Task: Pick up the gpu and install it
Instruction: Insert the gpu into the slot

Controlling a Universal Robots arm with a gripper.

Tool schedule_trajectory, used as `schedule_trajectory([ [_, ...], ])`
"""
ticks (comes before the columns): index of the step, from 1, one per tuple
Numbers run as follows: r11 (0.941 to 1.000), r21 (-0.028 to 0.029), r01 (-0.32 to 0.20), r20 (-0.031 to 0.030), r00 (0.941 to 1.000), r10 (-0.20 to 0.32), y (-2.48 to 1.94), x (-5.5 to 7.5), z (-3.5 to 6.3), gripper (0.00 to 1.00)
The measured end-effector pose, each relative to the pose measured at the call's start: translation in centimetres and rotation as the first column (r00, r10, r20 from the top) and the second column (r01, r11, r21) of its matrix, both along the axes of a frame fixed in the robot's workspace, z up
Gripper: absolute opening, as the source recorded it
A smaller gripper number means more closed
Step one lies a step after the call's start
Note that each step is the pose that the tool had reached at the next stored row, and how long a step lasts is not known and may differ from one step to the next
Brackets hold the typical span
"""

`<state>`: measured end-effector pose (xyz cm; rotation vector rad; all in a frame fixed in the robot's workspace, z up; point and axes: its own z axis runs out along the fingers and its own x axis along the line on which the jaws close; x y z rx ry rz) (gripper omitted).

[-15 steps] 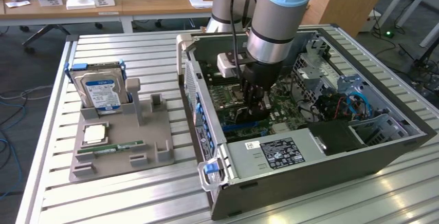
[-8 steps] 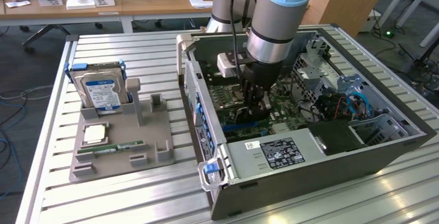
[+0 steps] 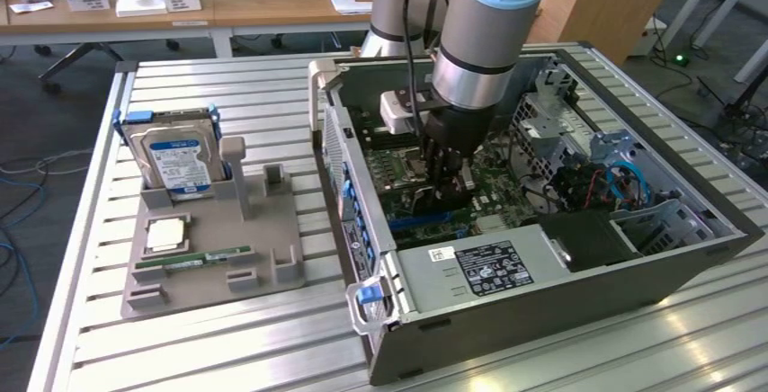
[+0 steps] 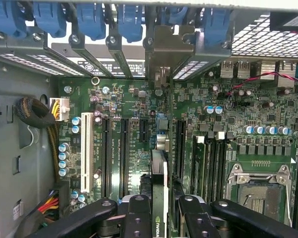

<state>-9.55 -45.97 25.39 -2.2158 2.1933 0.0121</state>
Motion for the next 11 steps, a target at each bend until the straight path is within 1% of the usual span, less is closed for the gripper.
schedule_trajectory([
  [3, 1.0, -0.0002, 0.0, -0.0001, 1.0, 0.0, 0.0, 0.0, 0.04, 0.26],
  [7, 1.0, -0.0001, 0.0, -0.0001, 1.0, 0.0, 0.0, 0.0, 0.37, 0.26],
  [11, 1.0, -0.0001, 0.0, -0.0001, 1.0, 0.0, 0.0, 0.05, 0.39, 0.26],
])
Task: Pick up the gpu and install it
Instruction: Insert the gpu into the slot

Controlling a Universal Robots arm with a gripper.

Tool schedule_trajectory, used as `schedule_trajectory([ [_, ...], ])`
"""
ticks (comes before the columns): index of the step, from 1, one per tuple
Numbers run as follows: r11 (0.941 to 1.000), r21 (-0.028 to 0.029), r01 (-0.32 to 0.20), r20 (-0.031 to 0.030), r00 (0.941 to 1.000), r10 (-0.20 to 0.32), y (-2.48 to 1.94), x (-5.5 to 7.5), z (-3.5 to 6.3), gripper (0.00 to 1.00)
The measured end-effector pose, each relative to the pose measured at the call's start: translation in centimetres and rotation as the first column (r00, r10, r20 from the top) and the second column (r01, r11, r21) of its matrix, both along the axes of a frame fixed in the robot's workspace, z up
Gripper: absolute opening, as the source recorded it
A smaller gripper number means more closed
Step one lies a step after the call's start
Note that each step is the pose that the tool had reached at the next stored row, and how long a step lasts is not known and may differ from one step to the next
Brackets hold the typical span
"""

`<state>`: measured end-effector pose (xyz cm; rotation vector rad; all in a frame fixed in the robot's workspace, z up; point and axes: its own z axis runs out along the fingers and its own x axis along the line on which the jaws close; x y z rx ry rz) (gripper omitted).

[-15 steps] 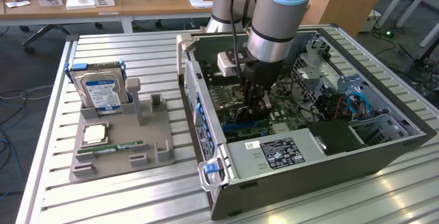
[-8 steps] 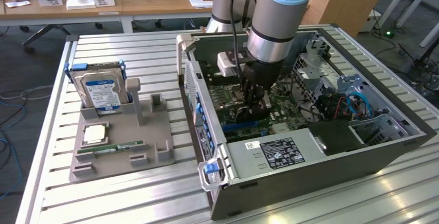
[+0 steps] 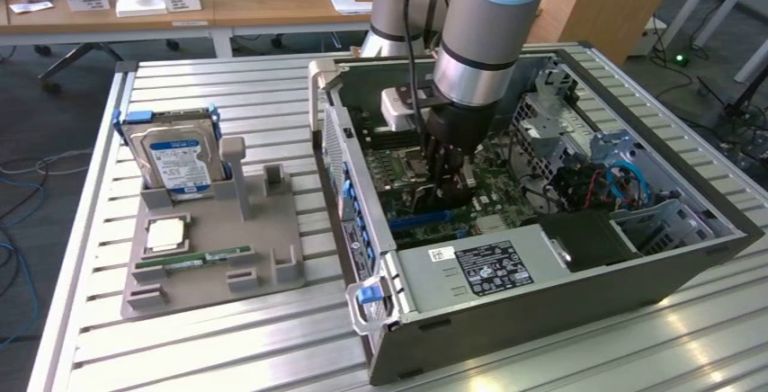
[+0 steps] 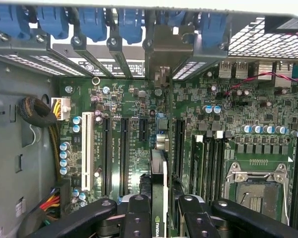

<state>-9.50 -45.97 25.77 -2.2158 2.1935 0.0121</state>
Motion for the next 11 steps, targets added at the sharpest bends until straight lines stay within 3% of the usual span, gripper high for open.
schedule_trajectory([
  [5, 1.0, 0.0, 0.0, 0.0006, 1.0, 0.0, 0.0, 0.03, -0.01, 0.26],
  [9, 1.0, 0.0, 0.0, 0.0126, 0.9999, 0.0, 0.0, 0.04, -0.06, 0.26],
  [11, 1.0, 0.0001, 0.0, 0.0135, 0.9999, 0.0, 0.0, 0.02, -0.06, 0.26],
])
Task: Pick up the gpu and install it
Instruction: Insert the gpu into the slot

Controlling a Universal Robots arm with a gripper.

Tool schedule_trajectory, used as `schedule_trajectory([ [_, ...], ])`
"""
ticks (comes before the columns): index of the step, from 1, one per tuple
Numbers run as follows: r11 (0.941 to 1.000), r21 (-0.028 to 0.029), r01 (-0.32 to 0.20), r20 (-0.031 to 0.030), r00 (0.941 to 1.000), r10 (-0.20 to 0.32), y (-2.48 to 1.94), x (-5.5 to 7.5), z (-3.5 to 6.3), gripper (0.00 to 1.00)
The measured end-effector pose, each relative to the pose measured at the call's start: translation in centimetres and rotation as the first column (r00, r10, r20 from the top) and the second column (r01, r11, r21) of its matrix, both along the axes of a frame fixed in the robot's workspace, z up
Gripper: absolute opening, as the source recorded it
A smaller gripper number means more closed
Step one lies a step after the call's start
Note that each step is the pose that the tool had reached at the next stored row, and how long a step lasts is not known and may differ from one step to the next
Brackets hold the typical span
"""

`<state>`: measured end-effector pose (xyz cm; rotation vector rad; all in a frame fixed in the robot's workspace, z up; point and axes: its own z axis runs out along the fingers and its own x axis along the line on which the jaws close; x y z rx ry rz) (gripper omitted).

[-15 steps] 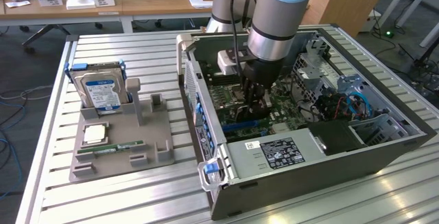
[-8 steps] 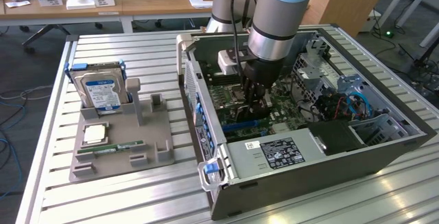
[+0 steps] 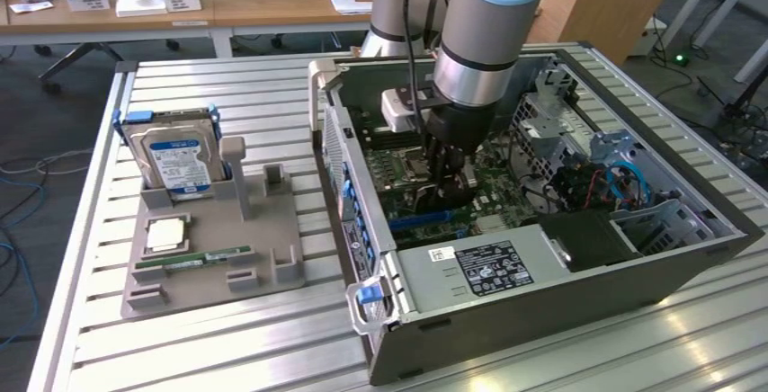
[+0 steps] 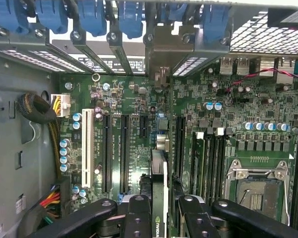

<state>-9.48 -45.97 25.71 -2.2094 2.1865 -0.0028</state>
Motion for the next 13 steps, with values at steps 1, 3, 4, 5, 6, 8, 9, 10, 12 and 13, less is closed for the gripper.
schedule_trajectory([
  [1, 1.0, 0.0, 0.0, 0.0002, 1.0, 0.0, 0.0, -0.03, 0.0, 0.26],
  [3, 1.0, -0.0001, 0.0, 0.0005, 1.0, 0.0, 0.0, -0.1, 0.0, 0.26],
  [4, 1.0, 0.0, 0.0, 0.001, 1.0, 0.0, 0.0, -0.13, 0.0, 0.26],
  [5, 1.0, 0.0, 0.0, 0.0013, 1.0, 0.0, 0.0, -0.15, 0.0, 0.26],
  [6, 1.0, 0.0, 0.0, 0.0015, 1.0, 0.0, 0.0, -0.16, 0.0, 0.26],
  [8, 1.0, 0.0001, 0.0, 0.0019, 1.0, 0.0, 0.0, -0.19, -0.01, 0.26],
  [9, 1.0, -0.0001, 0.0, 0.002, 1.0, 0.0, -0.01, -0.2, -0.03, 0.26],
  [10, 1.0, -0.0001, 0.0, 0.0023, 1.0, 0.0, -0.01, -0.21, -0.06, 0.26],
  [12, 1.0, -0.0001, 0.0, 0.0026, 1.0, 0.0, 0.0, -0.2, -0.12, 0.26],
  [13, 1.0, -0.0001, 0.0, 0.0028, 1.0, 0.0, 0.0, -0.2, -0.14, 0.26],
])
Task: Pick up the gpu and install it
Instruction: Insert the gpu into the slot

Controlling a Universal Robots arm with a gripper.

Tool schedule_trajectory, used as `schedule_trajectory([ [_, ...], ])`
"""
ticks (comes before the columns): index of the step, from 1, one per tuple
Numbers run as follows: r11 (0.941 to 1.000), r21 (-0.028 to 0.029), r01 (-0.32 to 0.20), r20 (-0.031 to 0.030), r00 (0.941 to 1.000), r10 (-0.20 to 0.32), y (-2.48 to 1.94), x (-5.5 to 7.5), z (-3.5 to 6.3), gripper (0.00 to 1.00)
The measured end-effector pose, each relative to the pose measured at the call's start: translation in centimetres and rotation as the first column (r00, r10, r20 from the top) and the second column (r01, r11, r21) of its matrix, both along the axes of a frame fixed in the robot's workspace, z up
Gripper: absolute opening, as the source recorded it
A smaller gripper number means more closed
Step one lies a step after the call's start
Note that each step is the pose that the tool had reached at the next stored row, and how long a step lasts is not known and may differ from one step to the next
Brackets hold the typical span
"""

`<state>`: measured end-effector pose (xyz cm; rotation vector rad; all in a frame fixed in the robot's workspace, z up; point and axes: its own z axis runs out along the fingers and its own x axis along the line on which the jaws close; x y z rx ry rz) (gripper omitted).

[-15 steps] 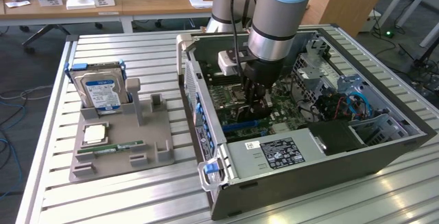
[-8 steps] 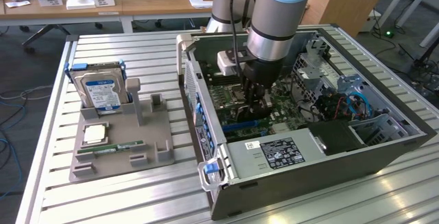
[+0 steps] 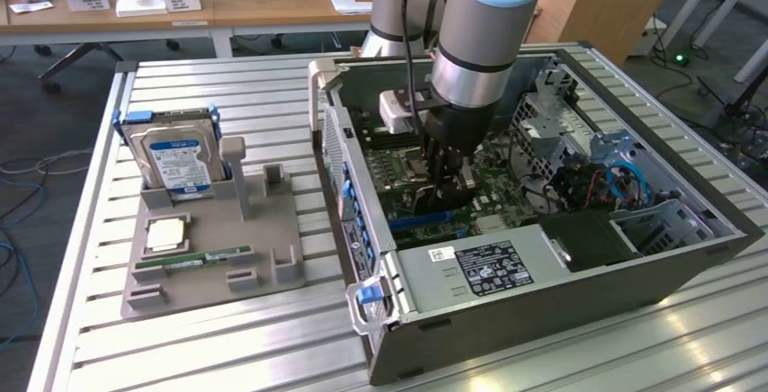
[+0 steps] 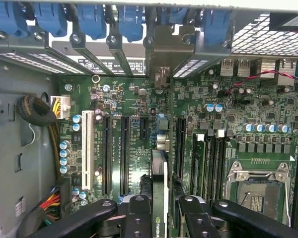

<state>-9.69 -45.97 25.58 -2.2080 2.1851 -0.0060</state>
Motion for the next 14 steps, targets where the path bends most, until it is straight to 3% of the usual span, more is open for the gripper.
schedule_trajectory([
  [14, 1.0, 0.0001, 0.0, 0.0001, 1.0, 0.0, -0.08, 0.0, -0.01, 0.26],
])
